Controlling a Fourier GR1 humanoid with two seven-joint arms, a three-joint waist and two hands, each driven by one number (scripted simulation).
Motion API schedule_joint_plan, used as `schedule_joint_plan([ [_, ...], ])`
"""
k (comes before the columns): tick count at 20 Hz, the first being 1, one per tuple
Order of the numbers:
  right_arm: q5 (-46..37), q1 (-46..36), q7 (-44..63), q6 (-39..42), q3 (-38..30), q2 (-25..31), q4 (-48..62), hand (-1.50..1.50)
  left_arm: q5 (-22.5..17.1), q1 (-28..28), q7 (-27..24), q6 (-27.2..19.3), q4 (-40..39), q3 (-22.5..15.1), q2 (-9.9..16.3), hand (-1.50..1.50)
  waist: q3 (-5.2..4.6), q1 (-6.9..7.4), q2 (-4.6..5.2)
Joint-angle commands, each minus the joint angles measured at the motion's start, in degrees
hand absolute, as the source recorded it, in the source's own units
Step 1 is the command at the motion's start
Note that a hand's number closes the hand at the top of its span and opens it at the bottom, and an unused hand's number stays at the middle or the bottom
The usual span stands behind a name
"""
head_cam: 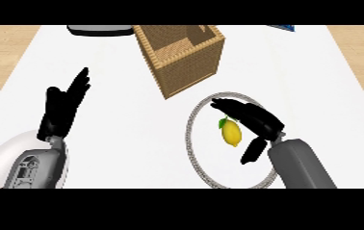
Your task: Pick the lemon from the placemat and place it in the basket
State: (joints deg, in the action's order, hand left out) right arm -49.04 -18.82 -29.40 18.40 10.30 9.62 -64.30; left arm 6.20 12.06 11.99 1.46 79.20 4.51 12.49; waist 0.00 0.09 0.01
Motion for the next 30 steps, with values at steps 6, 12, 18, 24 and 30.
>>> schedule_joint_plan([
  [6, -4.2, -3.3, -5.2, -3.2, -0.1, 0.2, 8.2, 1.5, 0.9, 2.0, -0.7, 0.2, -2.8, 0.4, -1.6, 0.0, 0.01, 0.08, 0.05],
  [12, -7.7, -1.2, -9.0, -12.7, 0.2, 0.2, 8.0, 1.5, 0.3, -2.5, -1.7, 2.0, 0.4, 1.0, -0.7, 0.0, 0.01, 0.13, 0.01],
  [18, -15.7, -13.2, 25.5, -10.4, 12.7, -9.4, 7.2, 1.5, 1.9, 2.3, 0.8, 1.5, 0.5, -2.2, -2.2, 0.0, -0.31, 5.43, 0.17],
  [24, -14.0, -20.5, 43.8, -8.3, 20.6, -9.6, 8.7, 1.5, 2.9, 5.1, 2.2, 2.0, 0.0, -5.2, -4.2, 0.0, -0.07, 9.84, 0.9],
  [30, -5.2, -27.0, 56.1, -12.0, 26.6, -9.6, 6.7, 1.5, 2.7, 7.5, 1.3, 3.1, -1.7, -5.4, -4.1, 0.0, 0.03, 12.39, 1.7],
])
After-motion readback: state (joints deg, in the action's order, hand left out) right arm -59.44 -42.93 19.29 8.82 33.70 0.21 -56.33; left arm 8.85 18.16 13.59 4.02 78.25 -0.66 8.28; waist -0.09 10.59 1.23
